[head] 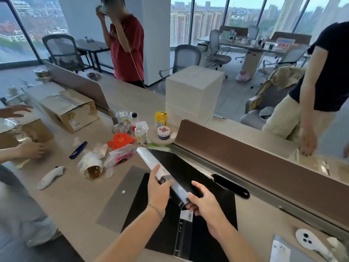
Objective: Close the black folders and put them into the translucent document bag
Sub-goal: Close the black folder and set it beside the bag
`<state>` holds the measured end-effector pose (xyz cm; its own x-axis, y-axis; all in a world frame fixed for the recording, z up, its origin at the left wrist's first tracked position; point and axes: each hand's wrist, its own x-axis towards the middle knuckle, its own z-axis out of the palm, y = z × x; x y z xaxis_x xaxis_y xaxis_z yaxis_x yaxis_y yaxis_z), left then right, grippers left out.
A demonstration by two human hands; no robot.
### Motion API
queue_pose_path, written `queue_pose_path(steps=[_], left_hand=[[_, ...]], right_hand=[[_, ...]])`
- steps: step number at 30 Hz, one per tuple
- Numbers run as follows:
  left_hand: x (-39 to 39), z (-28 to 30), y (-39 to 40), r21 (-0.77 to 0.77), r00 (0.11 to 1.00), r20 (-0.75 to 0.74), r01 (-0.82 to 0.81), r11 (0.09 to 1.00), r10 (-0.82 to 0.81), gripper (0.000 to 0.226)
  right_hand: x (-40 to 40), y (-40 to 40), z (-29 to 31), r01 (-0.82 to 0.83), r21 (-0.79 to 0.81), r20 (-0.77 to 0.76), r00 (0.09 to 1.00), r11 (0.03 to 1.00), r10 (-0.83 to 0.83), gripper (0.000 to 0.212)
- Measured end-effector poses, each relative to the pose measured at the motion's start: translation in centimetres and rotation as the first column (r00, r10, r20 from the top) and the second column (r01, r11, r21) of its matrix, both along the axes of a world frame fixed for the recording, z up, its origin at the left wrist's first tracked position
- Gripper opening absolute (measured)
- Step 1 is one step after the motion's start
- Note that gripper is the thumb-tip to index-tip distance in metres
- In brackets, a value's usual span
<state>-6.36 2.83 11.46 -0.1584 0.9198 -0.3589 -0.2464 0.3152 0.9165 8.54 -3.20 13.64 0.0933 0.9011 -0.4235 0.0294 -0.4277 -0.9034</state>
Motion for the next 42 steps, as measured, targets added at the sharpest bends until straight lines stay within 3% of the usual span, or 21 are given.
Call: queue_pose_path(steps=[4,9,14,18,22,26,30,37,42], left_hand=[[-1.1,-0.7,0.4,-0.048,1.0,-0.011,-0.022,0.999,0.022,0.062],[-3.0,-2.3,0.2,-0.127,0.999,-0.019,-0.028,0.992,0.025,0.064],[-3.9,-3.3,-0.5,-0.121,0.999,-0.031,0.036,0.992,-0.04,0.041],[-3.7,-4.4,-1.2,-0.05,0.993,-0.072,0.093,0.994,-0.096,0.02],[-2.5,-5.2,-2.3,0.008,0.965,-0.167,0.208,0.978,-0.203,0.03],[-0.3,-5.8,-3.9,0.064,0.904,-0.325,0.314,0.947,-0.277,0.044],[2.9,-5.6,-5.2,0.079,0.784,-0.529,0.428,0.901,-0.326,0.065],[9.2,-6.6,-7.9,0.006,0.654,-0.621,0.555,0.832,-0.432,0.073],[13.8,-8.9,-11.0,-0.048,0.546,-0.634,0.68,0.732,-0.548,0.078]], right_hand=[[2.2,-0.4,-1.1,-0.022,-0.068,0.158,0.987,0.997,0.033,0.043],[4.5,-0.1,-3.4,0.049,-0.019,0.417,0.908,0.999,-0.037,0.031],[5.4,0.2,-5.1,0.074,0.001,0.372,0.926,0.997,-0.07,0.051],[5.7,-0.1,-4.9,0.173,0.065,0.204,0.962,0.983,-0.183,0.063],[6.6,-0.5,-5.0,0.252,0.134,0.175,0.946,0.958,-0.273,0.079],[7.6,-1.9,-5.0,0.231,0.22,0.335,0.895,0.948,-0.296,0.082],[9.4,-4.1,-5.1,0.26,0.256,0.445,0.823,0.931,-0.352,0.079],[13.7,-10.2,-7.0,0.374,0.25,0.553,0.702,0.893,-0.449,0.08],[17.1,-15.7,-9.3,0.482,0.17,0.609,0.635,0.859,-0.476,0.085]])
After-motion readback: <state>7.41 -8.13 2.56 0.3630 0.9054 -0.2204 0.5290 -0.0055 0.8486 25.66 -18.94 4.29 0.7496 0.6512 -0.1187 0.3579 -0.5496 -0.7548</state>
